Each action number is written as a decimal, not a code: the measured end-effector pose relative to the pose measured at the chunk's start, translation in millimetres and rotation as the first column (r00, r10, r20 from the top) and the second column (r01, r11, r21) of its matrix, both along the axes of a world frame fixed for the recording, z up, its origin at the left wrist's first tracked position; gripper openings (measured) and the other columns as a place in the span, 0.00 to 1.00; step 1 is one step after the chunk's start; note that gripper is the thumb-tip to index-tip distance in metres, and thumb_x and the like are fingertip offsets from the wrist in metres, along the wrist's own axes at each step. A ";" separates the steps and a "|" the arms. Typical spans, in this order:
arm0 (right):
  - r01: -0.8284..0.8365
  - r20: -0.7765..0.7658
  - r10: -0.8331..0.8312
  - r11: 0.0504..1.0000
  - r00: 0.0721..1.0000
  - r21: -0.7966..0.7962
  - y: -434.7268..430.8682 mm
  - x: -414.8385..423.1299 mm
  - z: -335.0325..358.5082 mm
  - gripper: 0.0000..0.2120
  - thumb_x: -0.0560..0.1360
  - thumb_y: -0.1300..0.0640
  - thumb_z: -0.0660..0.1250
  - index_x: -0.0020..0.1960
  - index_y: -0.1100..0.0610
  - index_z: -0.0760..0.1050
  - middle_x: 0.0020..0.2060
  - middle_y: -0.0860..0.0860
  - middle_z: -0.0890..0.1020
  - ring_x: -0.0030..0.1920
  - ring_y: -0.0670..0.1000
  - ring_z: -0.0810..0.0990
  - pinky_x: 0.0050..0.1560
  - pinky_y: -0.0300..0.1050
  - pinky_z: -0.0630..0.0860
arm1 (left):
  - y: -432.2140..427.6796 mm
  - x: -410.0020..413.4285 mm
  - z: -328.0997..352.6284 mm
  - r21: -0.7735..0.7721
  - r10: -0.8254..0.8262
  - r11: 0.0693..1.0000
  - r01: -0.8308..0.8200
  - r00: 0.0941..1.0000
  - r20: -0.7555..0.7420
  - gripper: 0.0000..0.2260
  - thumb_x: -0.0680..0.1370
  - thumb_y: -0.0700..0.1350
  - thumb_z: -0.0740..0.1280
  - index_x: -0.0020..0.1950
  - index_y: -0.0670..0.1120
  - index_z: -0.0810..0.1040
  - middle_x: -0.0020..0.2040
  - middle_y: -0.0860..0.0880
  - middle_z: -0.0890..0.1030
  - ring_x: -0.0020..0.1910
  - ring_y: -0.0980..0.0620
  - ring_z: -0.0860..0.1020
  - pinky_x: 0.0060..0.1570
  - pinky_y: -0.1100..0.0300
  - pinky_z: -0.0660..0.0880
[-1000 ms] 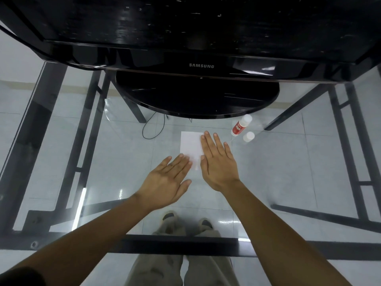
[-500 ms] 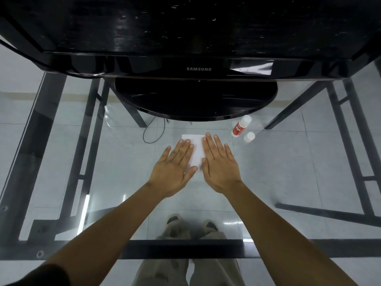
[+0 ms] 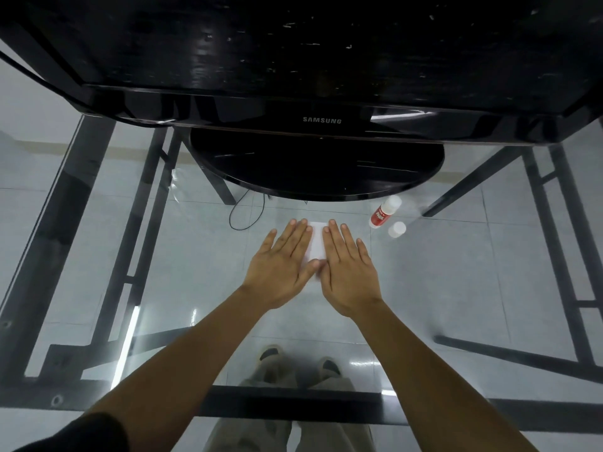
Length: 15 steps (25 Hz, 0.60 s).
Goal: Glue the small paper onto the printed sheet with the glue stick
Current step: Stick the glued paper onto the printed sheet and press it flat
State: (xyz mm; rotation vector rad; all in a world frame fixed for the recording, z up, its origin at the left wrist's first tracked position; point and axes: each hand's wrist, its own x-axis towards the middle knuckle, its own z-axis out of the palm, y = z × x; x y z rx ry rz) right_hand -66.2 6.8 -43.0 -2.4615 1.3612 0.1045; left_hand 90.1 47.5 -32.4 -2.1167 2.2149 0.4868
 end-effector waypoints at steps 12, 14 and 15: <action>0.004 0.017 -0.004 1.000 1.000 0.018 -0.9 -0.1 -0.7 0.27 0.79 0.47 0.41 0.75 0.54 0.37 0.76 0.50 0.42 0.75 0.51 0.38 0.73 0.48 0.36 | -5.2 17.1 -7.0 -0.039 0.014 0.999 -0.014 1.000 0.010 0.27 0.76 0.58 0.31 0.73 0.50 0.37 0.77 0.52 0.46 0.71 0.57 0.36 0.70 0.54 0.36; 0.007 0.009 -0.007 1.000 1.000 0.012 -0.3 -0.4 -1.5 0.27 0.79 0.47 0.40 0.74 0.53 0.36 0.76 0.50 0.42 0.75 0.51 0.38 0.73 0.47 0.36 | -5.1 17.1 -7.2 -0.058 0.090 0.994 -0.090 0.996 -0.010 0.26 0.78 0.57 0.35 0.75 0.48 0.41 0.77 0.51 0.47 0.72 0.56 0.38 0.70 0.54 0.37; 0.007 0.005 -0.007 1.000 1.000 0.006 -0.3 -0.5 -1.7 0.27 0.79 0.47 0.40 0.74 0.53 0.36 0.76 0.50 0.42 0.75 0.51 0.38 0.72 0.47 0.35 | -4.4 13.3 -7.7 -0.069 0.123 0.990 -0.126 0.991 -0.047 0.26 0.79 0.56 0.38 0.75 0.47 0.43 0.77 0.50 0.48 0.73 0.55 0.39 0.70 0.54 0.38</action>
